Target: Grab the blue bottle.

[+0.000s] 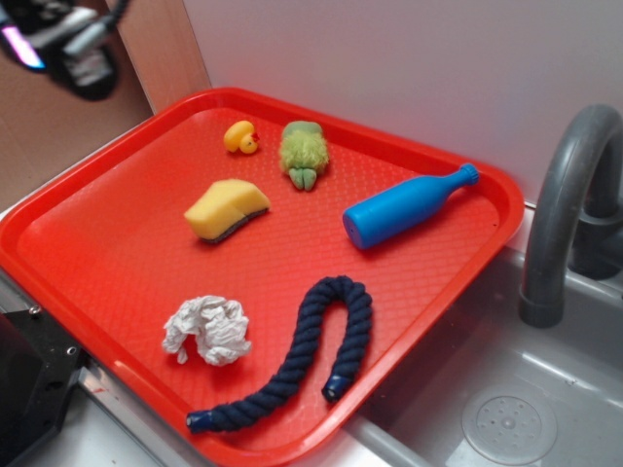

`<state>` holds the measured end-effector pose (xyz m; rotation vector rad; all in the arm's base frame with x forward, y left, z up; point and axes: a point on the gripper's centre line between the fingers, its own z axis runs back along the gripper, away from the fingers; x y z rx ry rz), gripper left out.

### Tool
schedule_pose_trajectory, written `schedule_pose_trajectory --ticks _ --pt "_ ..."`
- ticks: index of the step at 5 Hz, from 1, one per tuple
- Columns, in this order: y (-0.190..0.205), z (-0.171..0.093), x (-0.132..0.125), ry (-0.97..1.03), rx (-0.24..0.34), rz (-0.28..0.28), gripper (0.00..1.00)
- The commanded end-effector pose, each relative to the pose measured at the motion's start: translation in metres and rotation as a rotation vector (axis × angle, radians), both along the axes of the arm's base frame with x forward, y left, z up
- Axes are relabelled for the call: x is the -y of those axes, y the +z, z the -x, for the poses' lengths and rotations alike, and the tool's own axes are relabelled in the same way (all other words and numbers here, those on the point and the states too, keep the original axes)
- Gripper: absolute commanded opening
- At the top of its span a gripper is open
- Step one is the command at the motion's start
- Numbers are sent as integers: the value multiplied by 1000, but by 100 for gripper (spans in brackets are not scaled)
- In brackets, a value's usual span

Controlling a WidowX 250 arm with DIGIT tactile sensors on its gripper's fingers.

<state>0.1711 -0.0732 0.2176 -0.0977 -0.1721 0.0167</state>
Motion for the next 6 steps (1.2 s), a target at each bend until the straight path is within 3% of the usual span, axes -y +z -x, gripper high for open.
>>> schedule_pose_trajectory --ticks 1,2,3,5,6 --pt "-27 -58 29 -13 125 -59 100" --pt "-47 -93 26 -6 176 -103 100" --pt "-71 -120 26 -7 185 -112 100" --pt "-123 -155 33 5 154 -123 100" --pt "-147 -157 44 -14 119 -81 100"
